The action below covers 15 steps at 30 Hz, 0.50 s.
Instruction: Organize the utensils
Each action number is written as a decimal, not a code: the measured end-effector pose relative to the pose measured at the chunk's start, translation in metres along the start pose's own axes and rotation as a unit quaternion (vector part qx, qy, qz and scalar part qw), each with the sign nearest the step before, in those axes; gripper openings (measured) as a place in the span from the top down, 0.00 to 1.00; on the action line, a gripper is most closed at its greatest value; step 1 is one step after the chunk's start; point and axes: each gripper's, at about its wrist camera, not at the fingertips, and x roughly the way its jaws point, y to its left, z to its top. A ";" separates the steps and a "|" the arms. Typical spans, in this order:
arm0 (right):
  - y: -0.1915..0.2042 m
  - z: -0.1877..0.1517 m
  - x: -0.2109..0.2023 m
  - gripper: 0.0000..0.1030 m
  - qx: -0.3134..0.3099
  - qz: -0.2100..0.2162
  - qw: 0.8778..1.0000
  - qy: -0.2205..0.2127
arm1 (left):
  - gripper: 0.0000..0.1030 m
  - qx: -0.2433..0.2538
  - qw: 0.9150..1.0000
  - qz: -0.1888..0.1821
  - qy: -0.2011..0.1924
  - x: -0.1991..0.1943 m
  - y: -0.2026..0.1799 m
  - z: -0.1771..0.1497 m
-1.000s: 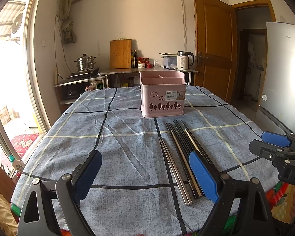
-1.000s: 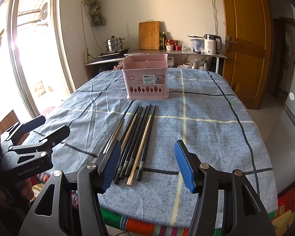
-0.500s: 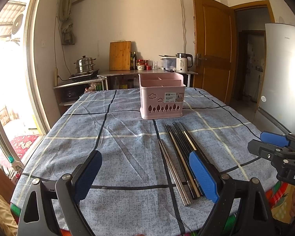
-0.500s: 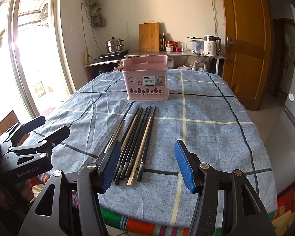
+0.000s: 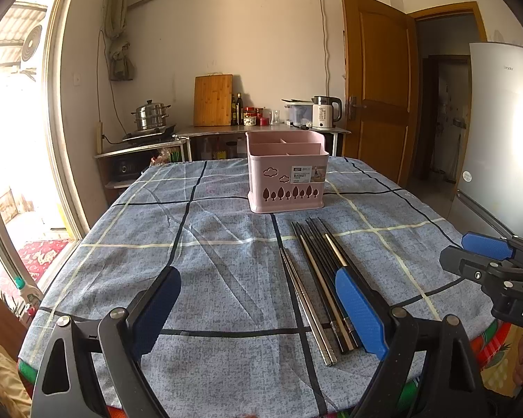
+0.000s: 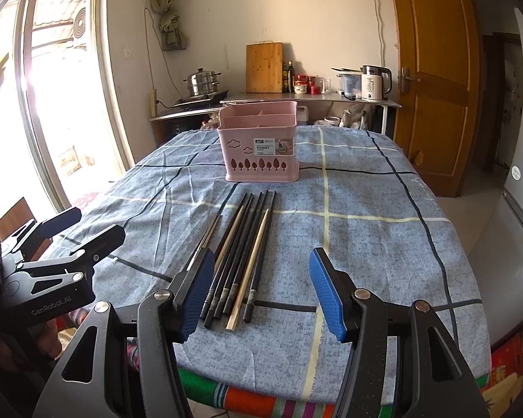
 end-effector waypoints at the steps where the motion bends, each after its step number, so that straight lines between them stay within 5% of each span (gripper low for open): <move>1: 0.000 0.000 0.000 0.44 0.000 0.000 1.000 0.000 | 0.12 0.000 1.000 0.001 0.000 0.000 0.000 0.000; 15: 0.001 0.004 0.007 0.44 -0.002 0.004 1.000 0.004 | 0.12 -0.013 0.999 -0.026 0.037 0.030 0.005 0.000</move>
